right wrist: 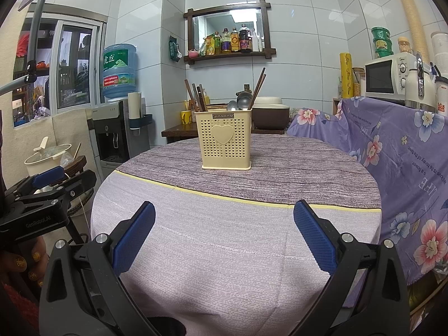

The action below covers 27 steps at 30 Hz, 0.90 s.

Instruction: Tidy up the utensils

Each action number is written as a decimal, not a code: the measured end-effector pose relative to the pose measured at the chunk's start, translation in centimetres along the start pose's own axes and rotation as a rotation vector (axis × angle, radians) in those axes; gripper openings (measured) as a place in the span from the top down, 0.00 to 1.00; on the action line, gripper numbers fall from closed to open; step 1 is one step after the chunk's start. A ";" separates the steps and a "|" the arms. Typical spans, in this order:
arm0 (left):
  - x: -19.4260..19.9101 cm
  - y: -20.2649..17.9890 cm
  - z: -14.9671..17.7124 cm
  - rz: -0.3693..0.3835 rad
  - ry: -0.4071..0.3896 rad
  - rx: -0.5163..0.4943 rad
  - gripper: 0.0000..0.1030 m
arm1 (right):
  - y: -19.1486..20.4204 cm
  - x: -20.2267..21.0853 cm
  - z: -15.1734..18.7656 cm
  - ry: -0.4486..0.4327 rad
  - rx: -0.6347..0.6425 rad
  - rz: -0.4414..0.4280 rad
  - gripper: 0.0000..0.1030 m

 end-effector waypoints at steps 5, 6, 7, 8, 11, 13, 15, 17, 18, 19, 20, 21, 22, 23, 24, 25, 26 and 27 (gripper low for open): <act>0.0 0.0 0.0 0.003 -0.001 -0.002 0.05 | 0.0 -0.1 -0.1 0.001 0.000 -0.001 0.05; 0.0 0.1 0.0 0.002 0.000 0.000 0.05 | 0.0 -0.1 -0.1 0.001 0.000 -0.001 0.05; 0.0 0.1 0.0 0.000 -0.001 0.000 0.05 | 0.1 0.0 0.0 0.001 0.000 -0.001 0.05; 0.0 0.1 0.0 0.000 -0.005 0.001 0.05 | 0.1 0.0 0.0 0.002 -0.001 -0.001 0.05; 0.0 -0.1 0.0 0.003 -0.011 -0.002 0.05 | 0.0 -0.1 -0.1 0.002 -0.001 -0.002 0.05; -0.1 -0.3 -0.1 0.011 -0.004 -0.004 0.05 | 0.1 -0.1 0.0 0.003 -0.002 -0.002 0.05; -0.1 -0.5 -0.1 0.010 0.001 0.002 0.05 | 0.1 -0.1 -0.1 0.003 -0.002 -0.003 0.05; -0.3 -0.6 0.0 -0.001 0.011 0.005 0.05 | 0.2 0.0 0.0 0.005 -0.002 -0.001 0.05; -0.4 -0.6 0.1 -0.002 0.015 0.008 0.05 | 0.0 -0.1 -0.1 0.006 -0.003 0.000 0.05; -0.5 -0.6 0.1 -0.005 0.021 0.016 0.05 | 0.1 -0.1 -0.1 0.007 -0.003 0.001 0.05; -0.6 -0.5 0.2 -0.007 0.027 0.025 0.05 | 0.0 -0.2 -0.1 0.008 -0.003 0.007 0.05; -0.7 -0.5 0.3 -0.011 0.032 0.030 0.05 | -0.2 -0.2 -0.2 0.008 -0.005 0.010 0.05; -0.8 -0.4 0.4 -0.022 0.040 0.033 0.05 | -0.3 -0.3 -0.2 0.011 -0.008 0.012 0.05; -0.8 -0.4 0.6 -0.030 0.047 0.034 0.05 | -0.3 -0.3 -0.1 0.013 -0.011 0.015 0.05; -0.9 -0.4 0.6 -0.035 0.050 0.035 0.05 | -0.5 -0.4 -0.2 0.015 -0.012 0.017 0.05; -0.9 -0.3 0.8 -0.046 0.056 0.038 0.05 | -0.5 -0.5 -0.2 0.019 -0.013 0.018 0.05; -0.9 -0.3 0.9 -0.053 0.062 0.043 0.05 | -0.5 -0.5 -0.1 0.022 -0.013 0.020 0.05; -1.0 -0.2 1.0 -0.053 0.068 0.048 0.05 | -0.5 -0.6 -0.1 0.025 -0.012 0.024 0.05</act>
Point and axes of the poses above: each gripper's, at about its wrist camera, not at the fingertips, and x roughly against the way its jaws point, y to its left, z to its underside, the point moved 8 cm from there along -x, roughly the way its jaws point, and after that the axes turned 15 degrees about -x, right-handed, at the moved point
